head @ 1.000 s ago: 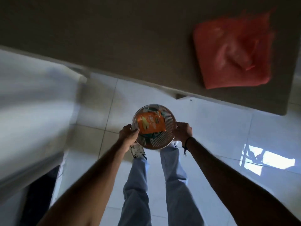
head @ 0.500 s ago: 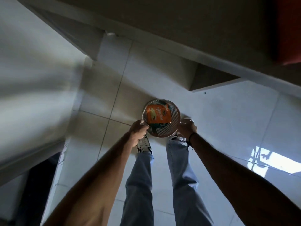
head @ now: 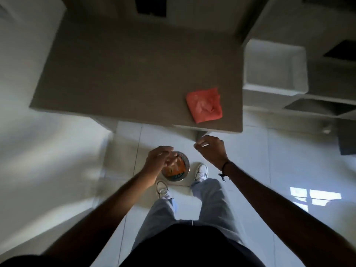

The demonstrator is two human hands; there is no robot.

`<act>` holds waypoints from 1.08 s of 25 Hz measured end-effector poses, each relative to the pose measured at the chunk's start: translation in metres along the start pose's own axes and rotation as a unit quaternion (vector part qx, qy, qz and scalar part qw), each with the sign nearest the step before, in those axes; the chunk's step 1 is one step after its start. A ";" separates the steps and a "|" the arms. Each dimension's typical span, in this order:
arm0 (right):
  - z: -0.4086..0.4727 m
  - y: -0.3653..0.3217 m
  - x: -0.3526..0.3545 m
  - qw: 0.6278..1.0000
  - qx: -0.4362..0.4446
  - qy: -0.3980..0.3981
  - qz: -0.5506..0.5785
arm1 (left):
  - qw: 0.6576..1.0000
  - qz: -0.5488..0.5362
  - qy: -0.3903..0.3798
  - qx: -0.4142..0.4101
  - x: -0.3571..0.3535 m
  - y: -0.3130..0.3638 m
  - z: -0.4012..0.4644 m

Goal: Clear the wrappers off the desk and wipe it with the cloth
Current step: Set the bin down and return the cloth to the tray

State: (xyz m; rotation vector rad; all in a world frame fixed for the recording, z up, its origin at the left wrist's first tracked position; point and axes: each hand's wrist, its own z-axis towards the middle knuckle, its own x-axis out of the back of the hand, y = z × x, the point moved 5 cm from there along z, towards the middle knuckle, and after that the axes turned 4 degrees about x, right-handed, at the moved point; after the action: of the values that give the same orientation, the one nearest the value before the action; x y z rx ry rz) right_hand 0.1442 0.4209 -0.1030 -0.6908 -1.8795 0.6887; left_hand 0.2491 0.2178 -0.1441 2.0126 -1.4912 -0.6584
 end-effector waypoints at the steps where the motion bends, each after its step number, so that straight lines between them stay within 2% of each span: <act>1: 0.001 -0.013 0.023 0.997 0.037 0.069 -0.010 | 0.999 -0.003 0.012 -0.041 -0.007 0.023 -0.003; 3: 0.009 -0.033 0.060 0.984 0.066 0.168 -0.002 | 0.990 0.012 0.072 -0.117 -0.021 0.068 0.000; 4: 0.017 -0.039 0.073 0.982 0.050 0.184 -0.005 | 0.985 0.025 0.097 -0.140 -0.031 0.090 0.004; 6: 0.044 -0.043 0.088 0.987 -0.009 0.147 -0.057 | 0.977 0.075 0.112 -0.165 -0.058 0.128 0.017; 9: 0.077 -0.045 0.088 0.995 -0.054 0.034 -0.076 | 0.963 0.175 0.108 -0.173 -0.098 0.163 0.037; 12: 0.104 -0.043 0.085 0.997 -0.057 0.009 -0.054 | 0.927 0.281 0.136 -0.209 -0.123 0.182 0.054; 15: 0.142 -0.031 0.110 0.998 -0.048 0.016 -0.024 | 0.928 0.275 0.152 -0.201 -0.150 0.205 0.079; 17: 0.169 -0.014 0.138 0.997 -0.070 0.018 0.015 | 0.925 0.277 0.139 -0.221 -0.177 0.228 0.100; 20: 0.212 0.015 0.196 0.993 -0.091 0.064 0.048 | 0.916 0.315 0.106 -0.227 -0.242 0.260 0.136; 24: 0.260 0.050 0.267 0.984 -0.123 0.109 0.068 | 0.934 0.289 0.056 -0.204 -0.326 0.290 0.184; 27: 0.293 0.063 0.292 0.985 -0.139 0.083 0.052 | 0.944 0.276 0.033 -0.180 -0.358 0.303 0.209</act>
State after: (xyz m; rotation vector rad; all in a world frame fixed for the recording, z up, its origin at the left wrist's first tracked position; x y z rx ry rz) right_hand -0.2198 0.6262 -0.0788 -1.0003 -1.8110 0.4215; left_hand -0.1966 0.4614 -0.0685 1.2500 -1.6512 -0.5629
